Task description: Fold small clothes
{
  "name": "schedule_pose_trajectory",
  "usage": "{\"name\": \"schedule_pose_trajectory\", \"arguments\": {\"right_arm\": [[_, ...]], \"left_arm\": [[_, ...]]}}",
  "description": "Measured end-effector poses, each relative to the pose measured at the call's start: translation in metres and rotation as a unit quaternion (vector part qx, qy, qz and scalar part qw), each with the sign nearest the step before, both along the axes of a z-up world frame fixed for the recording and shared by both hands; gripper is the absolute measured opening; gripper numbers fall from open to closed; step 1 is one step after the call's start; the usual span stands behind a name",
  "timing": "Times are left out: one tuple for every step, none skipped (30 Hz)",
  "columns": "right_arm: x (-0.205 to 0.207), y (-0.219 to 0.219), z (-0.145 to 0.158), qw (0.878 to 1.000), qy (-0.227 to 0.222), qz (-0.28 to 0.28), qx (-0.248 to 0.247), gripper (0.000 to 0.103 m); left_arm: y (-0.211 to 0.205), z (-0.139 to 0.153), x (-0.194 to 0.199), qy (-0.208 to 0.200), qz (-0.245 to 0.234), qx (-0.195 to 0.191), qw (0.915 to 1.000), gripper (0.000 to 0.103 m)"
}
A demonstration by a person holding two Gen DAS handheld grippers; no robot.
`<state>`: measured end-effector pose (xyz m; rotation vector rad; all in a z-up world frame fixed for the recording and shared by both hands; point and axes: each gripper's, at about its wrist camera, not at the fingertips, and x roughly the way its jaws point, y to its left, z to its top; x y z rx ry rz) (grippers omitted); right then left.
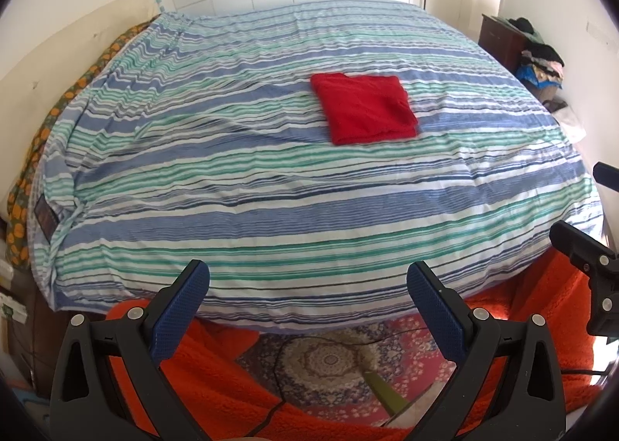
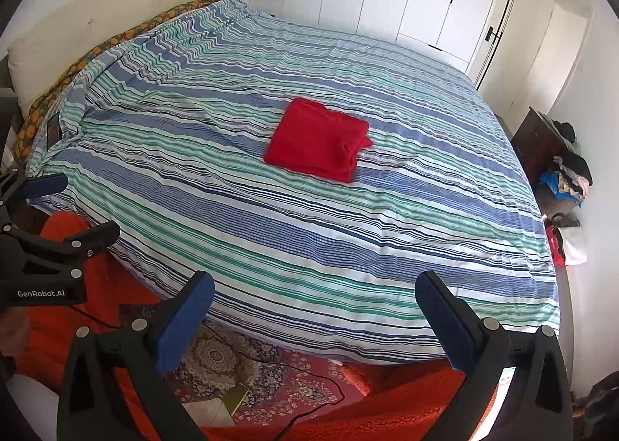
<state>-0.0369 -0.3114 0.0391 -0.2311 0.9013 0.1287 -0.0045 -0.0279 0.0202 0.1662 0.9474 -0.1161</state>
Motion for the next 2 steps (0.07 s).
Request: {"name": "schedule_pose_trajectory", "arguments": {"right_arm": [[-0.0005, 0.0001, -0.0001, 1.000, -0.001, 0.000, 0.000, 0.102], [-0.0008, 0.0000, 0.0001, 1.000, -0.001, -0.001, 0.001, 0.102]], "left_arm": [[-0.0003, 0.0006, -0.0009, -0.004, -0.001, 0.003, 1.0000, 0.102], [-0.0011, 0.0011, -0.0017, -0.006, -0.003, 0.007, 1.0000, 0.102]]}}
